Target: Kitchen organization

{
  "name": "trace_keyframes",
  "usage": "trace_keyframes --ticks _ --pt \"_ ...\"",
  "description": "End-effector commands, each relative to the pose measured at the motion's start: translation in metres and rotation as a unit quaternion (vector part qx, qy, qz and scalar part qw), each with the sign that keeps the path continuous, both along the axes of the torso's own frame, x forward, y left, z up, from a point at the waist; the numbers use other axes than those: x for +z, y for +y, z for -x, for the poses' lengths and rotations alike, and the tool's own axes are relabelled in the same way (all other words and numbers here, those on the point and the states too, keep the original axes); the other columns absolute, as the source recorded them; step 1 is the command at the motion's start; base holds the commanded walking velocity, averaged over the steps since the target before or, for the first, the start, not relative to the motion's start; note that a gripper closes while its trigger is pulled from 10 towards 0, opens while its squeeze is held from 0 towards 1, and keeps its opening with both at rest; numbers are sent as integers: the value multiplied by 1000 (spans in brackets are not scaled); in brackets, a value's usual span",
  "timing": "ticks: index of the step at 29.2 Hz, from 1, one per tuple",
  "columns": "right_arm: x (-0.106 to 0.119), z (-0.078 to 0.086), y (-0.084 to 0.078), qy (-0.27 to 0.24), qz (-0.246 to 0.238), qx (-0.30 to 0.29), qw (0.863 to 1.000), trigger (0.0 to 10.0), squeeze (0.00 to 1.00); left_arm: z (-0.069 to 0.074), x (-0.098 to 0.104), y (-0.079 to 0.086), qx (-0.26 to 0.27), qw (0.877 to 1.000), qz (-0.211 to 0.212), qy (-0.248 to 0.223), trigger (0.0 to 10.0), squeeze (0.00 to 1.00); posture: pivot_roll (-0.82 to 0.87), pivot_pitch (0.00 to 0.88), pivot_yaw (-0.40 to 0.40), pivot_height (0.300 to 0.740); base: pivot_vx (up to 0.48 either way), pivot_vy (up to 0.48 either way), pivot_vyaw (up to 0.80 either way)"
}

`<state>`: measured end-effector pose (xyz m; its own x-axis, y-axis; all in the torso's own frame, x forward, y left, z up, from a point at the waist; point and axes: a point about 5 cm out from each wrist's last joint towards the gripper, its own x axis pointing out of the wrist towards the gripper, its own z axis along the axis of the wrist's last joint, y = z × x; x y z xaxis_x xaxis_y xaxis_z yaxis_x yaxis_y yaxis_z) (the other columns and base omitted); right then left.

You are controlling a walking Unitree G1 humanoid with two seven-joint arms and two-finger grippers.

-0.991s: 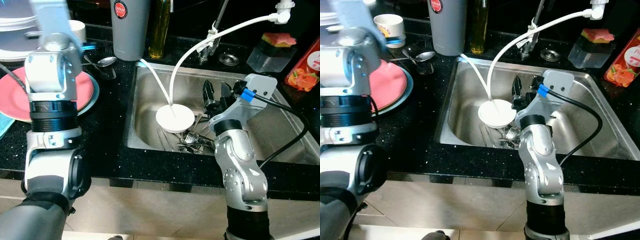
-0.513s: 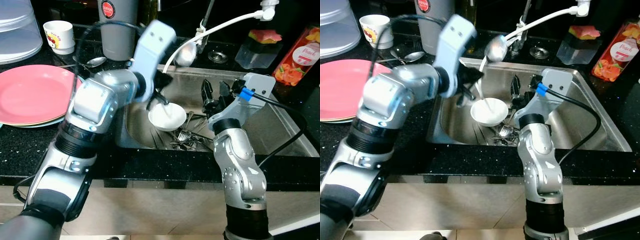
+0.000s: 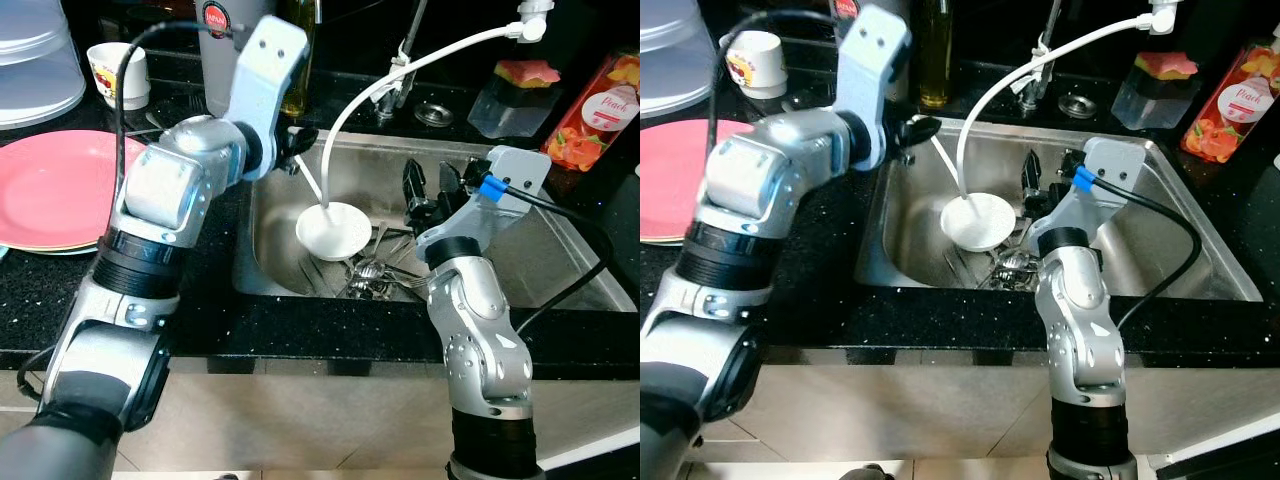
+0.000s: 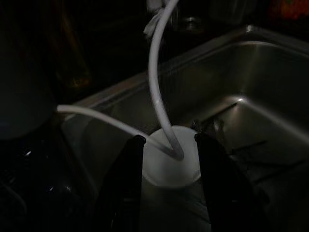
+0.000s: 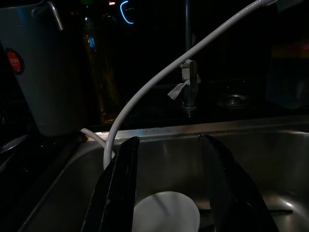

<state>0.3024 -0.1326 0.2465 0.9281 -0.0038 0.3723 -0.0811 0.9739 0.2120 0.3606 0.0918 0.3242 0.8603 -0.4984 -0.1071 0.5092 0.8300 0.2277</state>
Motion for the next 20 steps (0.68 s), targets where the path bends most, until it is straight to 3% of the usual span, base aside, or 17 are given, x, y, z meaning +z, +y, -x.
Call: trace_keyframes --ticks 1,5,7,9,11,16,17,18,19,20 --pt "-1 0 -1 0 -2 -2 1000 10000 0 3 0 -4 20 1000 -21 -7 10000 0 304 81 -96 740 0 0 0" --pt "-5 0 -1 8 -5 -3 1000 10000 0 11 -12 -7 103 995 3 3 10000 0 296 85 -96 740 0 0 0" --pt "-5 0 0 9 -6 -1 1000 10000 0 18 -19 -3 110 993 -41 -16 10000 0 293 86 -95 740 0 0 0" --pt "-5 0 0 9 -6 -1 1000 10000 0 22 -20 0 110 992 -60 -25 10000 0 294 87 -95 740 0 0 0" --pt "-7 1 -1 12 -7 -1 1000 10000 0 28 -14 16 136 984 -109 -35 10000 0 308 90 -90 740 0 0 0" --pt "-10 1 -2 17 -10 -2 1000 10000 0 37 -18 30 182 973 -144 -5 10000 0 315 89 -88 740 0 0 0" --pt "-11 1 -2 19 -12 -2 1000 10000 0 42 -23 32 198 964 -175 0 10000 0 316 89 -88 740 0 0 0" --pt "-11 1 -2 20 -13 -2 1000 10000 0 45 -26 32 197 950 -240 -20 10000 0 314 89 -91 740 0 0 0" --pt "-11 1 -1 19 -13 -2 1000 10000 0 49 -30 31 175 944 -278 -25 10000 0 315 90 -92 740 0 0 0" --pt "-11 0 -1 19 -13 -1 1000 10000 0 51 -33 32 168 942 -289 -13 10000 0 324 88 -91 740 0 0 0"
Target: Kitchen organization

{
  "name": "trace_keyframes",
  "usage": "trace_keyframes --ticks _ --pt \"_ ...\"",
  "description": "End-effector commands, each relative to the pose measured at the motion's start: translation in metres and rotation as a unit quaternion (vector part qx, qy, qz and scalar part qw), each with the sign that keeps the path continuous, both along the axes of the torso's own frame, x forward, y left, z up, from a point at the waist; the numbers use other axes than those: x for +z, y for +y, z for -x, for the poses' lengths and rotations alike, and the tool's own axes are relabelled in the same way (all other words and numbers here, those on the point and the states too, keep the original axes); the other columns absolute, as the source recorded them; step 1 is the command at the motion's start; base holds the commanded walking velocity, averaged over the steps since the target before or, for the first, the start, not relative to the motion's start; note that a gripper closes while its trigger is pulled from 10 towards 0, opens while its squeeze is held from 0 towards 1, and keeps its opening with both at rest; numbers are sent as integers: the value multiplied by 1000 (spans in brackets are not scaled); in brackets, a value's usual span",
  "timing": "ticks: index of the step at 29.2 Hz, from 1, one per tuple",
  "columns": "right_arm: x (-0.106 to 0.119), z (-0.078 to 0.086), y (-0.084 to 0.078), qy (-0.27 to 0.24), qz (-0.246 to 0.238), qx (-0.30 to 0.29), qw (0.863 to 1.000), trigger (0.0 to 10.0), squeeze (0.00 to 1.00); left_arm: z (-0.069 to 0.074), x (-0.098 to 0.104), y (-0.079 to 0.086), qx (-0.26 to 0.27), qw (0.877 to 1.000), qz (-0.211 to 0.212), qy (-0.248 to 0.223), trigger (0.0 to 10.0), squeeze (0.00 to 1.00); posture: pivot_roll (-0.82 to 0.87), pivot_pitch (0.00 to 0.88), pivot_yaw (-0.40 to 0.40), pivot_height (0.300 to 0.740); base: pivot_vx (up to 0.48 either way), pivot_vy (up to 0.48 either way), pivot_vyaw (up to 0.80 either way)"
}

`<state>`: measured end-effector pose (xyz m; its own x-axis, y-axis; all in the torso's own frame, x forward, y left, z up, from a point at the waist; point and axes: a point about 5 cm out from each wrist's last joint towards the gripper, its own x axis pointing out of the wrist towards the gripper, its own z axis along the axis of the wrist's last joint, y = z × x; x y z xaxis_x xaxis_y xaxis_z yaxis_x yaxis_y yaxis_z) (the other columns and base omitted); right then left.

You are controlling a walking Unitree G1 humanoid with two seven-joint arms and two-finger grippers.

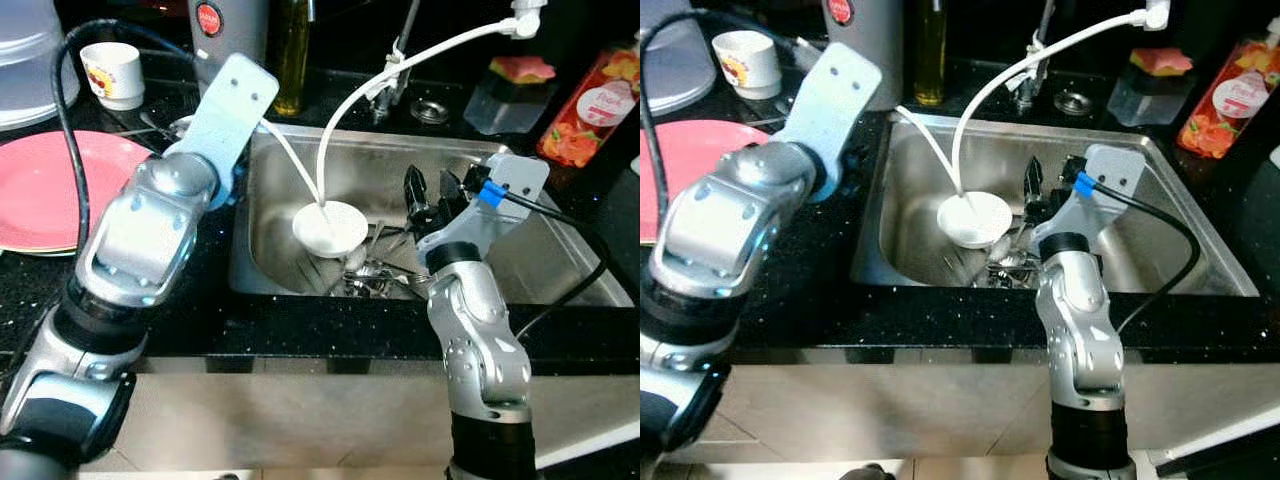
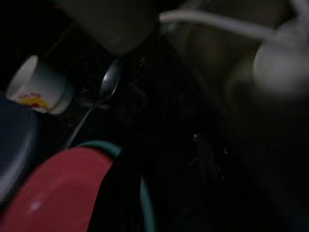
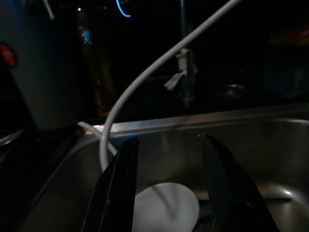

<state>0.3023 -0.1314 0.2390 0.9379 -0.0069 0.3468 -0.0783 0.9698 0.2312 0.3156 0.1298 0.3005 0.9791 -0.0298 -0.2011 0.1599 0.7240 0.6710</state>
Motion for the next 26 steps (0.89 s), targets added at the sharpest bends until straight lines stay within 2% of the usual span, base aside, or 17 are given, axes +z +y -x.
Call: trace_keyframes --ticks 1,4,7,8,9,12,26 --pt "-4 0 -2 6 -4 -3 1000 10000 0 6 -9 -6 -24 999 -28 26 10000 0 324 88 -91 740 0 0 0" --pt "-4 0 -2 5 -4 -1 1000 10000 0 3 -6 8 -2 997 -68 28 10000 0 333 84 -87 740 0 0 0" --pt "-4 -1 -1 5 -4 -1 1000 10000 0 3 -5 13 1 996 -85 27 10000 0 335 83 -85 740 0 0 0" --pt "-4 0 -1 3 -6 -2 1000 10000 0 6 -3 22 2 992 -115 46 10000 0 341 83 -82 740 0 0 0" --pt "-4 0 -1 3 -6 -2 1000 10000 0 6 -3 22 2 992 -115 46 10000 0 341 83 -82 740 0 0 0" --pt "-4 0 0 3 -10 -1 1000 10000 0 8 -2 37 35 990 -116 67 10000 0 357 81 -81 740 0 0 0" --pt "-4 -1 1 2 -13 0 1000 10000 0 14 -10 48 42 980 -159 110 10000 0 359 85 -74 740 0 0 0"
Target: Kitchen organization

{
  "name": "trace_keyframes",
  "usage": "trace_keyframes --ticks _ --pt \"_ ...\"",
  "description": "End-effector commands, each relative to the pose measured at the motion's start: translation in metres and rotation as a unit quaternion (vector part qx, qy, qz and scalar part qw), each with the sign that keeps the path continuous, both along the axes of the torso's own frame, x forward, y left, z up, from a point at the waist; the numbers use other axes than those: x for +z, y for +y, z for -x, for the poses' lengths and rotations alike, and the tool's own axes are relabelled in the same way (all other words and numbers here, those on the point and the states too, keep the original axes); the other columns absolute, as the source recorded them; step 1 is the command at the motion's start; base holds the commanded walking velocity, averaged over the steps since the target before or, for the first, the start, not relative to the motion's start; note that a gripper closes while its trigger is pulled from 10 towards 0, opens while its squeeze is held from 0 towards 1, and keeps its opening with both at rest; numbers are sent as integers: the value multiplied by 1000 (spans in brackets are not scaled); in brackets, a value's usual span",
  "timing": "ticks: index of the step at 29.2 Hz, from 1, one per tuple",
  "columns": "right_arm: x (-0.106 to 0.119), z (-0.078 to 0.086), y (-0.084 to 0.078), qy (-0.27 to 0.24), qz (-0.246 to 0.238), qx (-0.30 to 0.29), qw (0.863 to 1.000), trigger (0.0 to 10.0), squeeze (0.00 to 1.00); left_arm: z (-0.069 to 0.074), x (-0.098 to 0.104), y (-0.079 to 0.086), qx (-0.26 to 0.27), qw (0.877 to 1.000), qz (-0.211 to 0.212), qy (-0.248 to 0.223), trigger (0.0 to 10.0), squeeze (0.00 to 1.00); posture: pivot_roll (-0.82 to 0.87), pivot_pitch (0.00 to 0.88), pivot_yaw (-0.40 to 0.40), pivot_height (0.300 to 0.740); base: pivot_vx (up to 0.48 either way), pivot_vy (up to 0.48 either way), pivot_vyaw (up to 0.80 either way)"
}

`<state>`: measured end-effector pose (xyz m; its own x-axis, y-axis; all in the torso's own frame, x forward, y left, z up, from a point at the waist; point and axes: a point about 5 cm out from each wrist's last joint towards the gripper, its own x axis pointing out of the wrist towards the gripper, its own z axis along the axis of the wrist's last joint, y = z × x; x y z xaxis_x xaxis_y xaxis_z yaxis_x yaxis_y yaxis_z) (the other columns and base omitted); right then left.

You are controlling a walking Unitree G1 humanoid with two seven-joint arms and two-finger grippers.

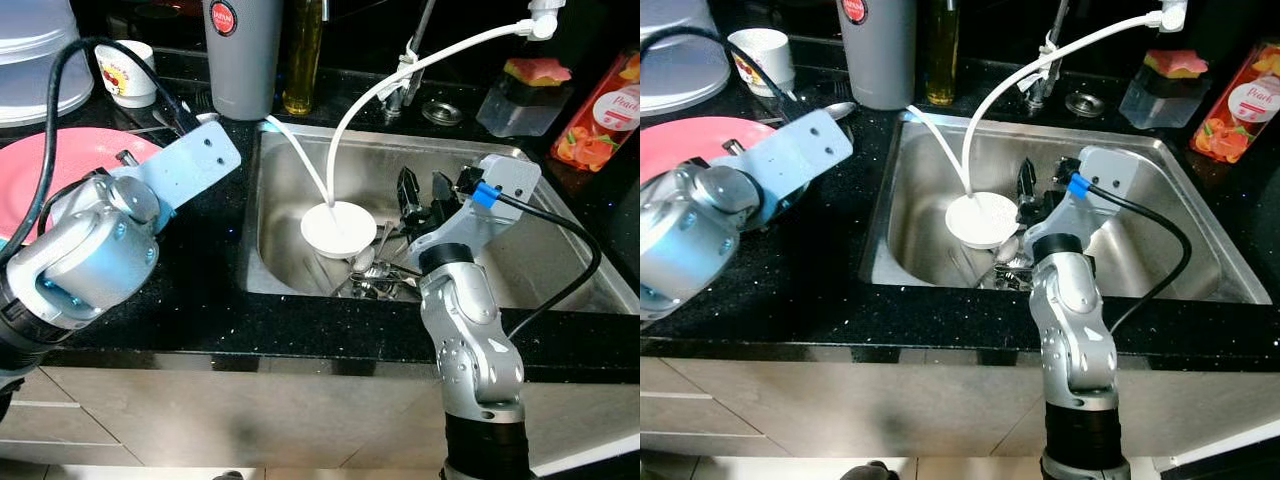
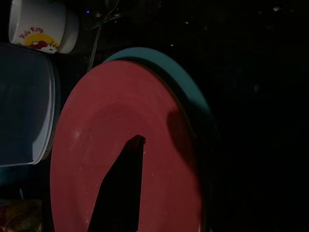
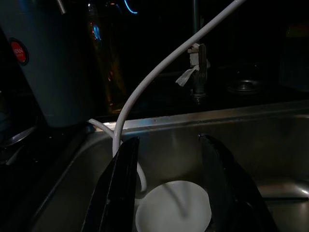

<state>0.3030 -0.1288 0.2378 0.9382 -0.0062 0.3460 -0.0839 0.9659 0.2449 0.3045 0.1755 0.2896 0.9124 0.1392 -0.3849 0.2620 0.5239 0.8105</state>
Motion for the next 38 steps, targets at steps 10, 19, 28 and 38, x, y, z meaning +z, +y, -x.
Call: trace_keyframes --ticks 10,19,28,38 --pt "-3 0 -1 4 -6 -3 1000 10000 0 0 2 8 18 999 -28 -2 0 0 357 89 -74 740 0 0 0" --pt "-3 -1 -2 4 -6 -4 1000 10000 0 -2 2 8 19 999 -32 -11 0 0 355 91 -75 740 0 0 0" --pt "-3 -2 -3 2 -8 -2 1000 10000 0 -13 50 -25 -78 968 -42 -234 10000 0 345 92 -82 740 0 0 0" --pt "8 3 6 -31 -14 68 997 10000 0 2 50 -62 -201 948 78 -235 10000 0 331 93 -89 740 0 0 0"
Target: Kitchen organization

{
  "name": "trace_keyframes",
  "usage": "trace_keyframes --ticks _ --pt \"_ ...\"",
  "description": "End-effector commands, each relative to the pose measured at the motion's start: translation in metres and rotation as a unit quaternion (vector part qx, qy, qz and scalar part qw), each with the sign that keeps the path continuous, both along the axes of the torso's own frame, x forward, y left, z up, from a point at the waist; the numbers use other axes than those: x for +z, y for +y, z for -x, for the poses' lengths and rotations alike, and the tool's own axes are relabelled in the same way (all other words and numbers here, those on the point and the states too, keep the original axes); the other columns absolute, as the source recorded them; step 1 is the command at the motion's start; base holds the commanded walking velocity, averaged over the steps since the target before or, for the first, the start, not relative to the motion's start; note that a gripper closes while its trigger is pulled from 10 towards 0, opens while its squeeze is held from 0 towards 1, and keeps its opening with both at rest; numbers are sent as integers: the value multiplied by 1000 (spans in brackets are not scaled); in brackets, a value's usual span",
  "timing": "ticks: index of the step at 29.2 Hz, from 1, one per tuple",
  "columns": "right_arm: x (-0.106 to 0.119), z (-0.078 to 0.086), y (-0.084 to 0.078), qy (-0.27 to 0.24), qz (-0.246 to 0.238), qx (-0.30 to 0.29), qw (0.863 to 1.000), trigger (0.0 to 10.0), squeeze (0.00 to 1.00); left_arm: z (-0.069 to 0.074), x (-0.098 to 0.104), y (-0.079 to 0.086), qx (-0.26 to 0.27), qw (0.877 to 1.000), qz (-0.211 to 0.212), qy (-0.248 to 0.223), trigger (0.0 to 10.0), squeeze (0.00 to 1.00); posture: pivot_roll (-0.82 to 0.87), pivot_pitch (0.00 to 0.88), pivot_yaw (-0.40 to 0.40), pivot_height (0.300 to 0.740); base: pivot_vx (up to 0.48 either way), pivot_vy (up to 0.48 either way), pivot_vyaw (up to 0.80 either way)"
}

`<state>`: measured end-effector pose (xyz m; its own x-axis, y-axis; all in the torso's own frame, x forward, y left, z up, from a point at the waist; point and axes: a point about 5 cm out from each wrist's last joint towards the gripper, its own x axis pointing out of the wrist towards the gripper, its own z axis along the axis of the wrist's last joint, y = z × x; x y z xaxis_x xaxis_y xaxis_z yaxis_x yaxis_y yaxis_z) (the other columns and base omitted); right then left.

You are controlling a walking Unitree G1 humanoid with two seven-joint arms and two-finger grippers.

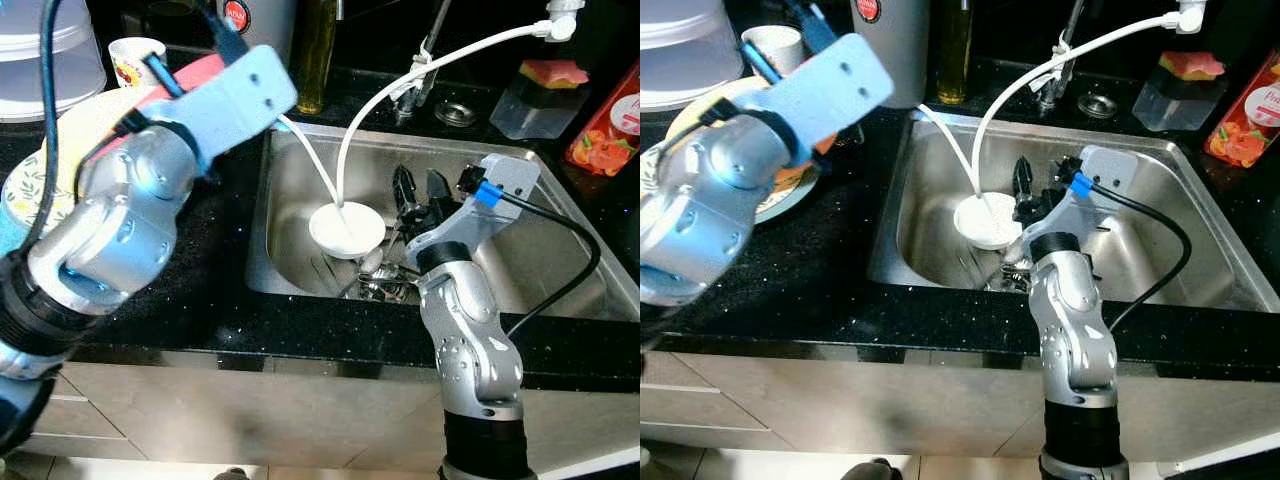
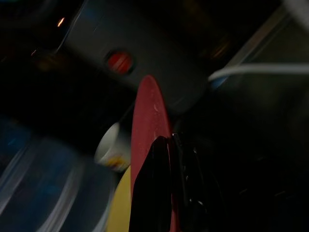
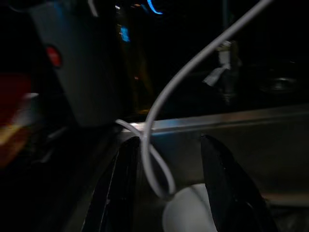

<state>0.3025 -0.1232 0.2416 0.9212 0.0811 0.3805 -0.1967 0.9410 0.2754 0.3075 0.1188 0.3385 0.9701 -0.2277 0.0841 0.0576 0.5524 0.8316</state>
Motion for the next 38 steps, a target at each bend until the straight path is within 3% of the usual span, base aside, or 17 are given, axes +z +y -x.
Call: trace_keyframes --ticks 1,3,9,12,16,18,19,20,27,29,30,33,35,36,38 --pt "5 3 0 -14 4 14 1000 10000 0 5 1 -5 -29 999 20 2 10000 0 331 93 -89 740 0 0 0" --pt "5 6 7 -17 15 61 998 10000 0 8 4 -12 -69 995 75 15 10000 0 330 92 -93 740 0 0 0" --pt "8 11 16 -25 4 116 993 10000 0 10 9 -15 -101 984 141 28 10000 0 326 91 -96 740 0 0 0" --pt "13 14 18 -34 -26 145 989 10000 0 16 20 -22 -151 968 198 22 10000 0 327 90 -99 740 0 0 0" --pt "15 12 11 -31 -50 129 990 10000 0 25 32 -31 -211 947 241 21 10000 0 324 88 -101 740 0 0 0" --pt "15 5 -6 -23 -73 68 995 10000 0 32 41 -40 -263 929 261 17 10000 0 324 88 -101 740 0 0 0" --pt "15 5 -6 -23 -73 68 995 10000 0 32 41 -40 -263 929 261 17 10000 0 324 88 -101 740 0 0 0" --pt "15 2 -15 -20 -88 45 995 10000 0 35 45 -45 -285 921 264 13 10000 0 323 86 -99 740 0 0 0" --pt "18 1 -30 -27 -89 10 996 10000 0 28 35 -52 -293 920 257 35 10000 0 317 77 -96 740 0 0 0" --pt "18 1 -31 -27 -84 8 996 10000 0 21 24 -51 -278 926 249 62 10000 0 316 77 -96 740 0 0 0" --pt "17 1 -30 -27 -82 10 996 10000 0 11 5 -51 -246 939 222 95 10000 0 316 75 -96 740 0 0 0" --pt "18 1 -28 -29 -75 12 997 10000 0 6 -12 -53 -233 940 211 133 10000 0 315 72 -95 740 0 0 0" --pt "18 2 -27 -31 -68 14 997 10000 0 8 -17 -56 -235 941 200 137 10000 0 313 72 -94 740 0 0 0" --pt "20 2 -24 -39 -43 22 998 10000 0 19 -28 -62 -247 948 147 139 10000 0 313 70 -96 740 0 0 0" --pt "20 3 -22 -43 -19 28 998 10000 0 26 -37 -68 -265 944 124 151 10000 0 313 67 -96 740 0 0 0"
